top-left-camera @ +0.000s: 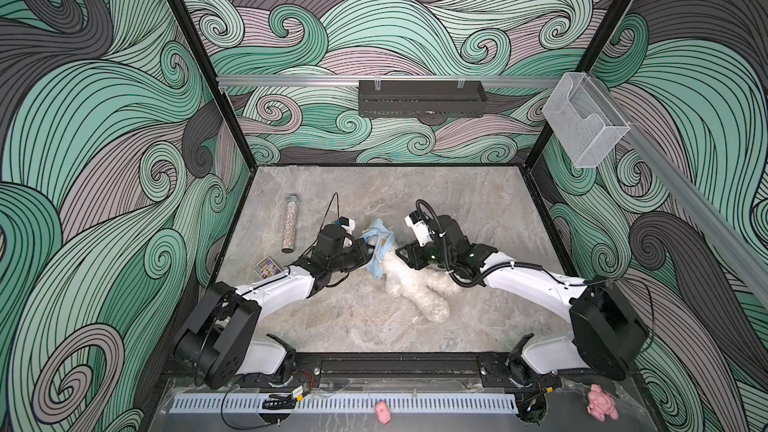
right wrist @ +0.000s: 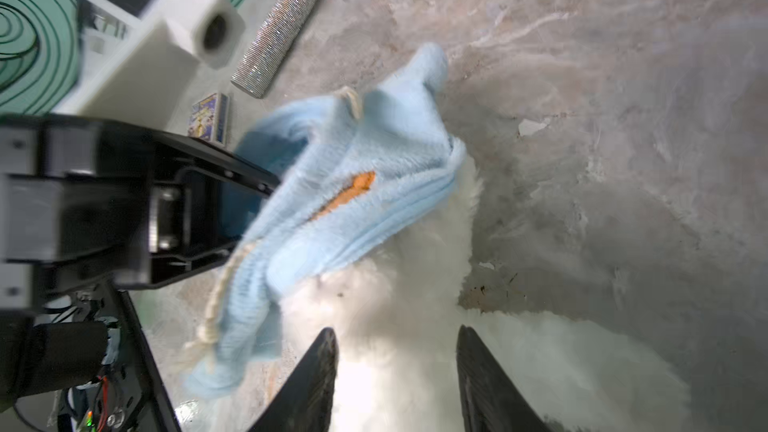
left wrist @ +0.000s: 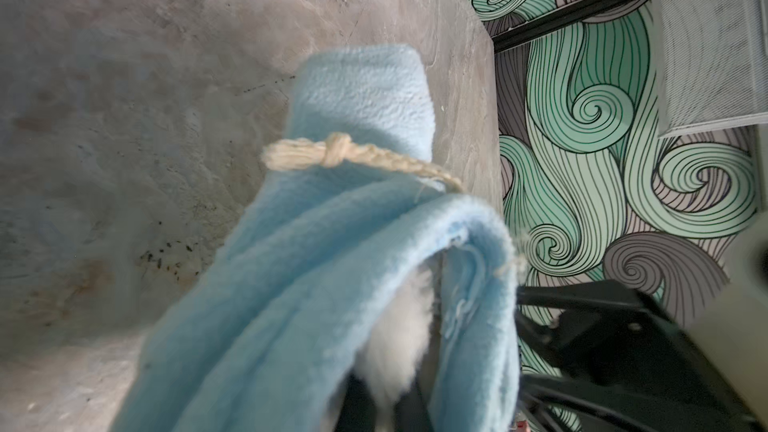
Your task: Dress the teddy bear
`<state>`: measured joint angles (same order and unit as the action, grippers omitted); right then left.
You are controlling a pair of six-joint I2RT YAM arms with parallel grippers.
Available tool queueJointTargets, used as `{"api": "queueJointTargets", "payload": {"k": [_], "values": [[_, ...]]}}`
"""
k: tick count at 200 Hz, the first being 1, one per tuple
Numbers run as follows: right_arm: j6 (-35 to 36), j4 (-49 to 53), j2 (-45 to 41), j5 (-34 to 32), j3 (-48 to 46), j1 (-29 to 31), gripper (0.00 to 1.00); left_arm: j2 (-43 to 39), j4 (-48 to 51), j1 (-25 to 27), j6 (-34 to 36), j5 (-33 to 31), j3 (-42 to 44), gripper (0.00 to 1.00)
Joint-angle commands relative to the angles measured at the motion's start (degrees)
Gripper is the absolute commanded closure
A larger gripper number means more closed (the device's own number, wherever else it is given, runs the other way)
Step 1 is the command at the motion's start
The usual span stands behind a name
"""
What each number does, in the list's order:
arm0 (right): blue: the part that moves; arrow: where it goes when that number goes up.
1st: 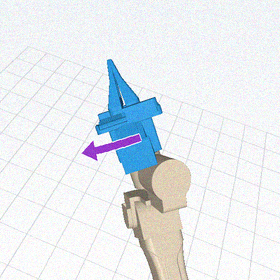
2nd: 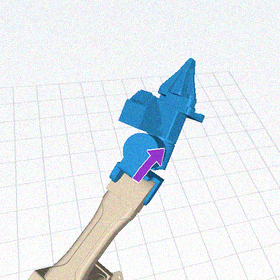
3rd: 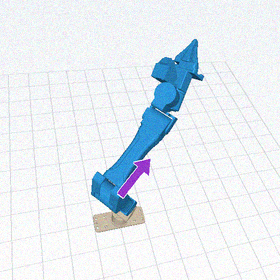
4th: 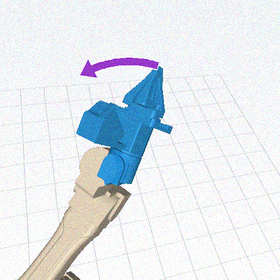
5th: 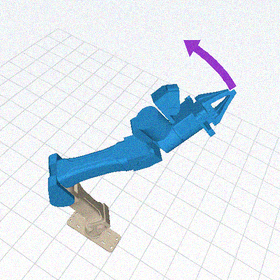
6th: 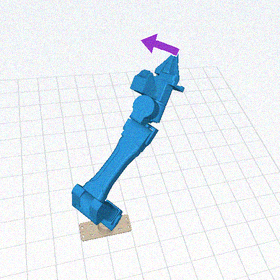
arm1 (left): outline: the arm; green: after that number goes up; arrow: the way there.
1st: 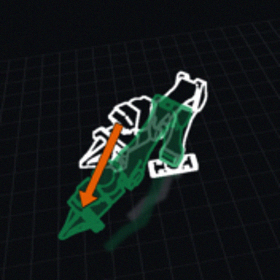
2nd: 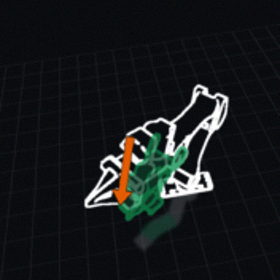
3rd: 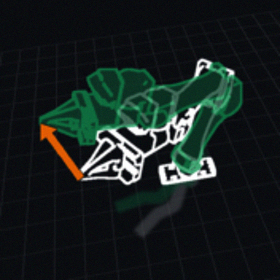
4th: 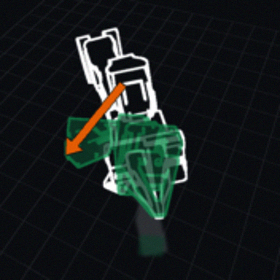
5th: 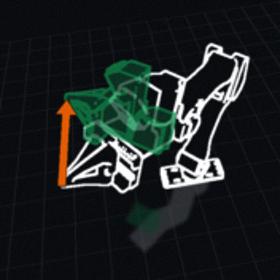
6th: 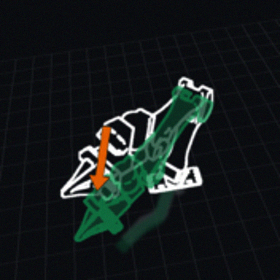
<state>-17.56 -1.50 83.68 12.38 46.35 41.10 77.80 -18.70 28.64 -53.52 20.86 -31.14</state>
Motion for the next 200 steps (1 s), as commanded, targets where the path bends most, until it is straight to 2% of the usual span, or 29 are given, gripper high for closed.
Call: {"api": "queueJointTargets", "payload": {"k": [1, 32, 71, 92, 120, 168, 200], "values": [[-2.72, -5.02, 3.01, -1.43, -1.73, 0.96, 0.56, 0.12, -3.19, 0.27, -2.74, 2.69, 1.24, 1.0], [-2.21, -9.07, 6.6, -0.79, -4.05, 1.52, 0.7, -0.1, -0.99, 0.25, -0.87, 6.6, 1.69, 0.85], [10.17, -21.83, 6.99, 2.58, -11.54, 1.55, 0.82, 1.3, 2.46, -1.11, 2.73, 11.48, 0.78, 0.69], [16.08, -28.45, 6.19, 3.44, -15.26, 1.53, 0.84, 2.89, 3.04, -2.74, 3.9, 13.58, 0.47, 0.64], [20.85, -30.48, 5.86, 3.79, -17.19, 1.52, 0.85, 6.3, 3.36, -3.94, 4.98, 15.63, -0.42, 0.58], [24.21, -32.15, 6.63, 3.27, -18.38, 1.34, 0.87, 12.52, 2.98, -5.28, 4.83, 19.84, -1.91, 0.41], [24.96, -32.5, 7.43, 2.89, -18.59, 1.17, 0.88, 15.72, 2.83, -7.05, 4.95, 21.0, -2.61, 0.37]]}}
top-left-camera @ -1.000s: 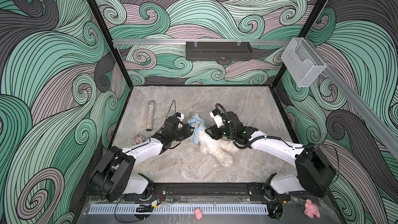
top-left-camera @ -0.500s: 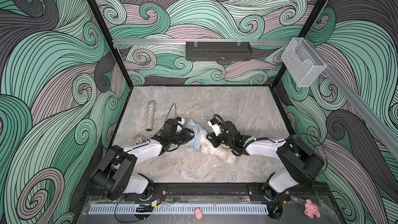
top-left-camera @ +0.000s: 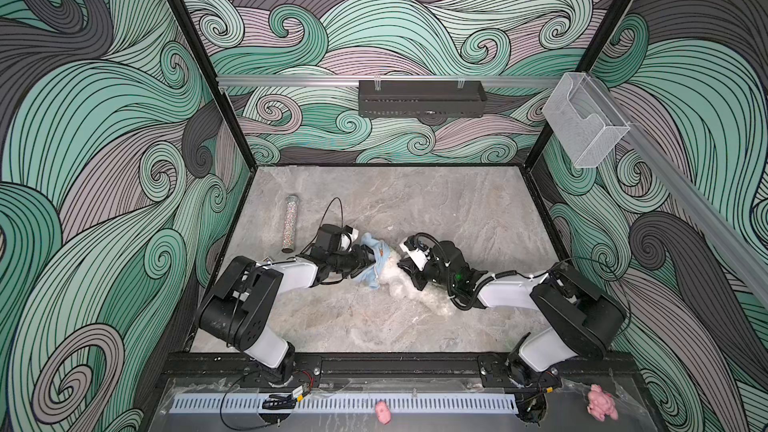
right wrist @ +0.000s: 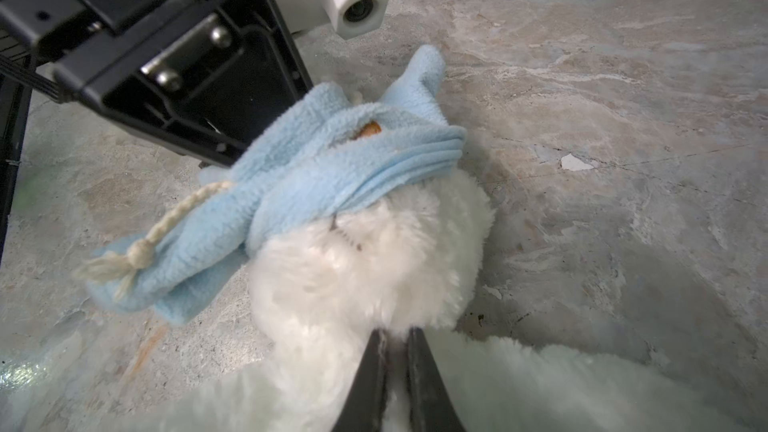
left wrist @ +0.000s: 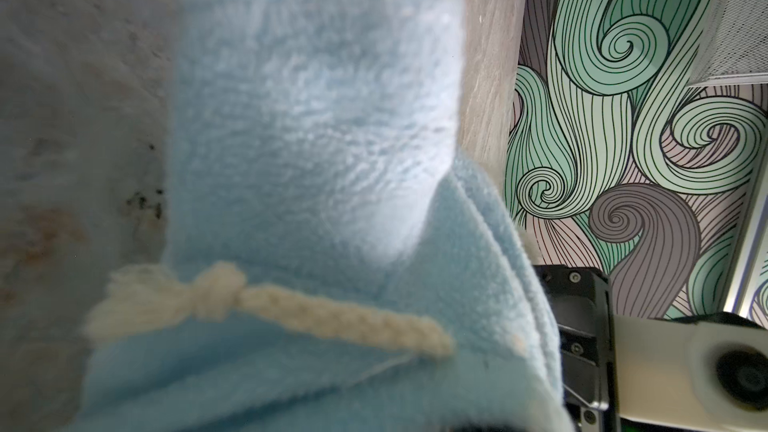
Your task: Dress the teddy bear
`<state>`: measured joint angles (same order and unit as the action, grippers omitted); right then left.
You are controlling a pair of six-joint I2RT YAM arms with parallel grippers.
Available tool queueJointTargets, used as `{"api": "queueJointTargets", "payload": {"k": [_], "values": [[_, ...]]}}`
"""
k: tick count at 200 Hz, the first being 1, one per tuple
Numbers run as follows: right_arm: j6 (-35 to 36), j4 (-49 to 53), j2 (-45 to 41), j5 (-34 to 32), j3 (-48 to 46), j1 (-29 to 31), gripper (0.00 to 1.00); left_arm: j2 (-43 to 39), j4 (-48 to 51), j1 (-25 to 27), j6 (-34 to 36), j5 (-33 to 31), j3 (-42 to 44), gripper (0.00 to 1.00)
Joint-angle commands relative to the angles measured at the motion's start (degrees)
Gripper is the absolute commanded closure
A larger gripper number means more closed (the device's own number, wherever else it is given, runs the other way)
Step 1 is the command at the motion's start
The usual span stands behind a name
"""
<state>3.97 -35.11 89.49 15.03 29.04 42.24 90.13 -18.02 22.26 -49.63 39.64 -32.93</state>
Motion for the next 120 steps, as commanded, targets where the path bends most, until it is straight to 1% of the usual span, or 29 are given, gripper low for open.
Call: {"api": "queueJointTargets", "payload": {"k": [1, 43, 70, 84, 91, 102, 120], "values": [[3.42, 1.15, 1.63, 0.26, -1.27, 0.04, 0.88, 3.52, 2.13, -0.7, 1.09, 2.3, -0.82, 0.37], [3.8, 0.94, 2.48, 0.74, -1.02, -0.05, 0.89, 7.3, 0.08, -0.55, 0.53, 3.51, -2.81, 0.37], [3.59, 0.2, 3.14, 1.97, -0.1, -0.05, 0.89, 9.36, 2.79, 2.26, 3.15, 3.71, -6.17, 0.36], [3.58, -0.19, 3.69, 2.63, 0.75, -0.05, 0.89, 10.68, 2.43, 3.79, 3.33, 4.6, -7.43, 0.36], [3.66, -0.13, 3.92, 2.8, 1.23, -0.05, 0.89, 11.09, 2.0, 4.62, 3.07, 5.07, -7.8, 0.38], [4.04, 0.03, 4.16, 2.82, 2.16, -0.03, 0.89, 11.19, 1.57, 5.64, 2.88, 5.31, -8.09, 0.44], [5.11, 2.41, 4.18, 0.97, 4.39, -0.04, 0.89, 10.0, 1.76, 5.95, 2.96, 5.43, -8.01, 0.58]]}}
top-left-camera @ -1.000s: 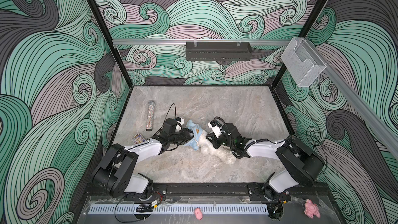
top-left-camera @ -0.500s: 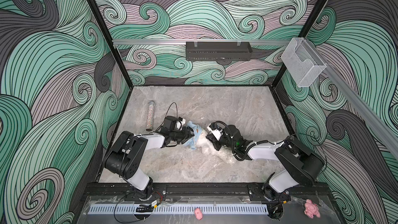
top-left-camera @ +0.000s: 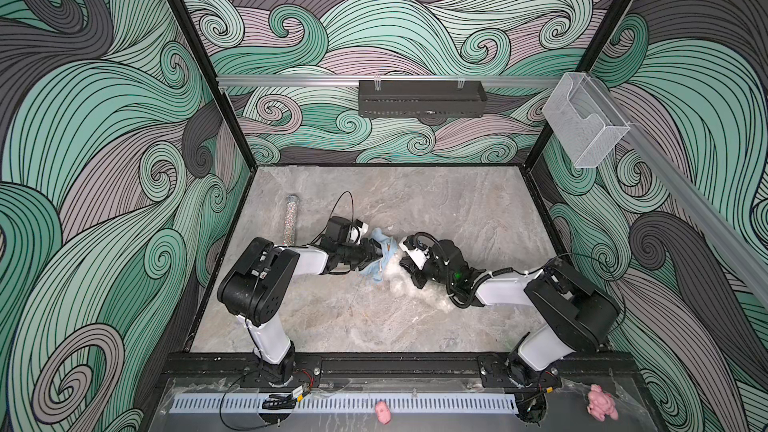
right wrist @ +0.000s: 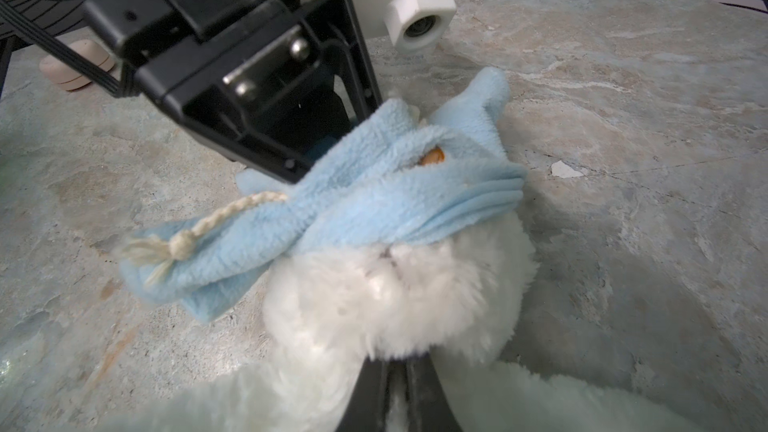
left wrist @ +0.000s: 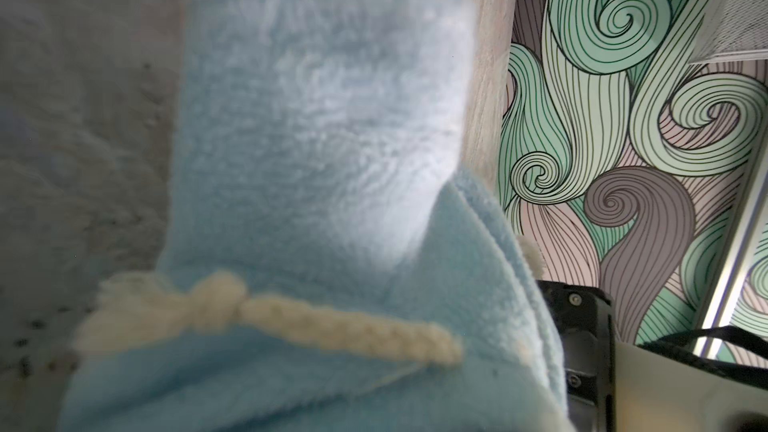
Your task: Dress the teddy bear
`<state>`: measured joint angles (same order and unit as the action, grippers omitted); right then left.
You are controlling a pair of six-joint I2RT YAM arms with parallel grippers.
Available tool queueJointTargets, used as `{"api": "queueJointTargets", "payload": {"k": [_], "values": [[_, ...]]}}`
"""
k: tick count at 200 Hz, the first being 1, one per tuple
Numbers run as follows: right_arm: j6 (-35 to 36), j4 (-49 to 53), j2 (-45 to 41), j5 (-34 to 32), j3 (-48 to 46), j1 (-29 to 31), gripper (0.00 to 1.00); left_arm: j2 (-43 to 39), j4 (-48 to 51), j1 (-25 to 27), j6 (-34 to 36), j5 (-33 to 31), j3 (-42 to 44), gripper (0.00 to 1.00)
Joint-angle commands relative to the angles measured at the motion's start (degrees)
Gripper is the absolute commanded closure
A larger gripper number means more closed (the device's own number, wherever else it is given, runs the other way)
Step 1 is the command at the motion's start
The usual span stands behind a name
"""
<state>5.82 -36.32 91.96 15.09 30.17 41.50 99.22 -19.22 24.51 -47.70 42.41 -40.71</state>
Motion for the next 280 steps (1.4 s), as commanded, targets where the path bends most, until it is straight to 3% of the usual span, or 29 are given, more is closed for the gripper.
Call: {"api": "queueJointTargets", "payload": {"k": [1, 33, 47, 72, 98, 116, 161, 195, 215, 248, 280], "values": [[3.37, 3.93, 1.67, 0.73, 3.37, 0.7, 0.89, 0.81, 3.01, 3.74, 1.03, 2.66, -0.24, 0.59], [5.98, 15.23, -0.44, -9.24, 8.24, 0.61, 0.87, -4.68, 7.37, 3.44, 3.47, 1.46, -0.34, 0.82], [6.05, 20.96, -2.59, -13.05, 9.96, 0.44, 0.81, -7.06, 7.0, 3.22, 3.19, 0.94, 0.16, 0.89], [4.94, 30.92, -8.03, -12.93, 12.35, 0.6, 0.69, -10.18, 3.05, 3.13, 1.11, 0.7, 1.74, 1.0], [0.44, 33.47, -14.56, -8.2, 11.38, 0.95, 0.59, -11.59, -0.31, 3.09, -0.51, 0.26, 2.55, 1.0], [-4.13, 32.39, -17.77, -3.94, 9.82, 1.13, 0.59, -11.99, -4.63, 3.09, -3.08, -0.01, 3.83, 1.0], [-15.85, 23.57, -18.48, 3.84, 6.1, 2.15, 0.82, -11.45, -11.94, 2.95, -9.7, -0.28, 5.25, 1.0], [-19.57, 19.81, -16.54, 4.05, 4.04, 2.93, 0.86, -10.63, -13.99, 3.06, -12.0, -0.79, 5.9, 1.0], [-21.77, 15.84, -14.83, 4.72, 2.66, 3.33, 0.86, -10.1, -14.86, 3.0, -12.83, -0.75, 6.06, 1.0], [-24.28, 10.1, -10.72, 4.62, 2.7, 3.75, 0.76, -9.91, -14.96, 3.09, -13.03, -0.71, 5.99, 1.0], [-26.22, 4.59, -7.6, 5.73, 3.53, 3.83, 0.74, -9.99, -14.09, 3.09, -12.53, -0.89, 6.1, 1.0]]}}
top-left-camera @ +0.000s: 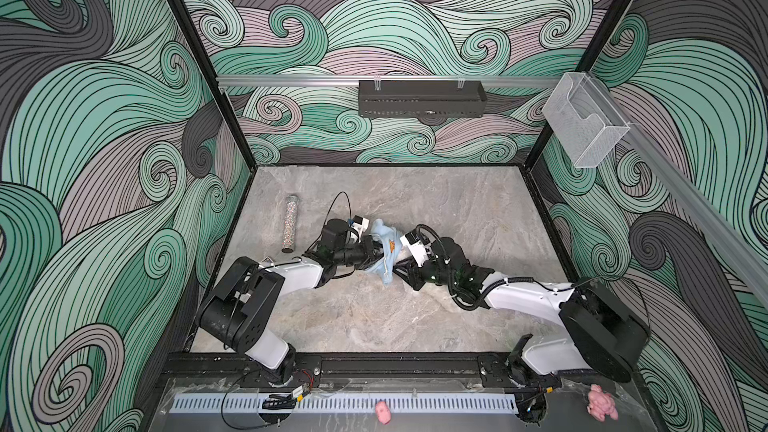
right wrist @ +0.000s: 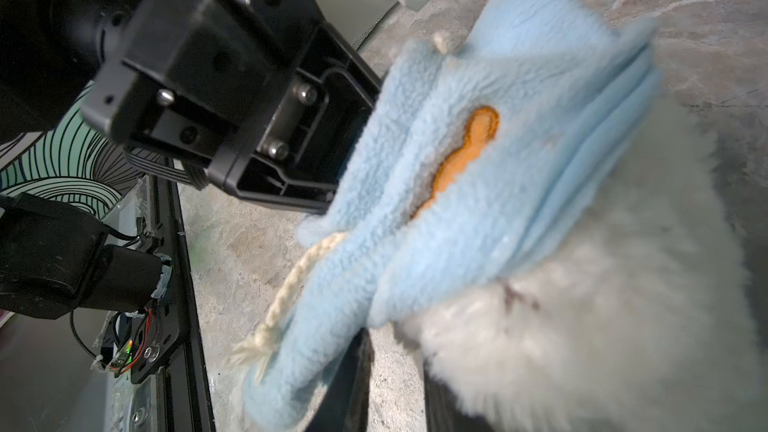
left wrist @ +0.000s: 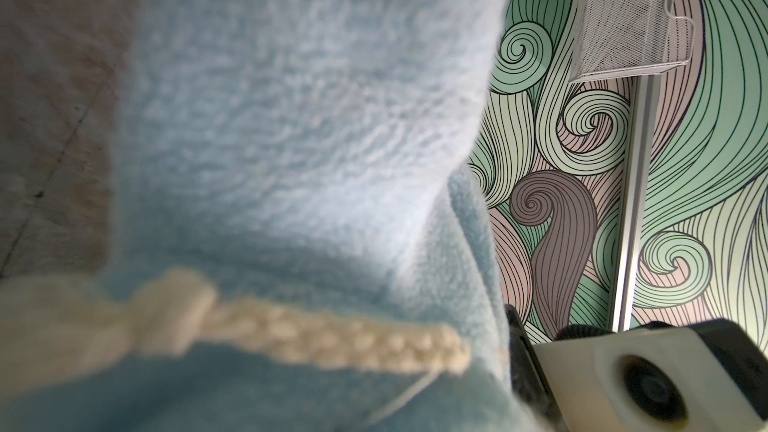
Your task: Dress the teddy bear
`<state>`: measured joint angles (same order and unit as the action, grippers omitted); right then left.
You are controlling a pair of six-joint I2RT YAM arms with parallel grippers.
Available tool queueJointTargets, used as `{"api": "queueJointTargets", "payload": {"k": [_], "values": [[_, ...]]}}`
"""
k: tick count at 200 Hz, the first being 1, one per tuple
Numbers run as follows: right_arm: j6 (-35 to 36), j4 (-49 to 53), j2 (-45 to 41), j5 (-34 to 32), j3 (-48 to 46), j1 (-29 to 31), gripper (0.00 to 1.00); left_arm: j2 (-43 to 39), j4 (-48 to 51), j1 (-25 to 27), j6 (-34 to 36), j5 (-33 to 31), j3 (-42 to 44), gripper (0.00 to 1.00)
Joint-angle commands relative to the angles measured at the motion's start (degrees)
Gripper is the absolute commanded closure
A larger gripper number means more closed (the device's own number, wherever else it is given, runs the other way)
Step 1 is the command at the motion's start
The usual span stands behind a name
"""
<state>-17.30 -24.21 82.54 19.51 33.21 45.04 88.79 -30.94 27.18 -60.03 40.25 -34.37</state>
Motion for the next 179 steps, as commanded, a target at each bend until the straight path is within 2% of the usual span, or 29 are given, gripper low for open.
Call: {"api": "queueJointTargets", "payload": {"k": [1, 60, 85, 115, 149, 179], "values": [[-3.09, -7.74, 1.92, 1.36, 0.52, 0.3, 0.74, 0.42, -2.29, 0.42, -0.19, 1.3, -0.25, 1.0], [-5.3, -13.68, 5.14, 2.77, 1.67, 0.82, 0.72, 0.95, -1.98, 0.74, -0.09, 0.79, -0.21, 1.0], [-6.33, -15.62, 5.86, 1.65, 2.09, 0.84, 0.83, 1.0, -2.02, 0.77, -0.43, 0.43, -0.4, 1.0], [-7.4, -9.63, 3.86, -10.09, 1.1, 0.84, 1.0, -0.27, -1.77, 0.77, -0.79, -0.33, -0.61, 1.0], [-11.63, 2.94, -1.97, -28.31, -2.28, 0.84, 1.0, -3.21, -0.99, -0.07, -1.33, -3.25, 0.64, 1.0], [-14.1, 9.28, -5.08, -35.13, -5.12, 0.81, 1.0, -5.62, -0.94, -2.0, -2.86, -4.2, 1.76, 1.0]]}}
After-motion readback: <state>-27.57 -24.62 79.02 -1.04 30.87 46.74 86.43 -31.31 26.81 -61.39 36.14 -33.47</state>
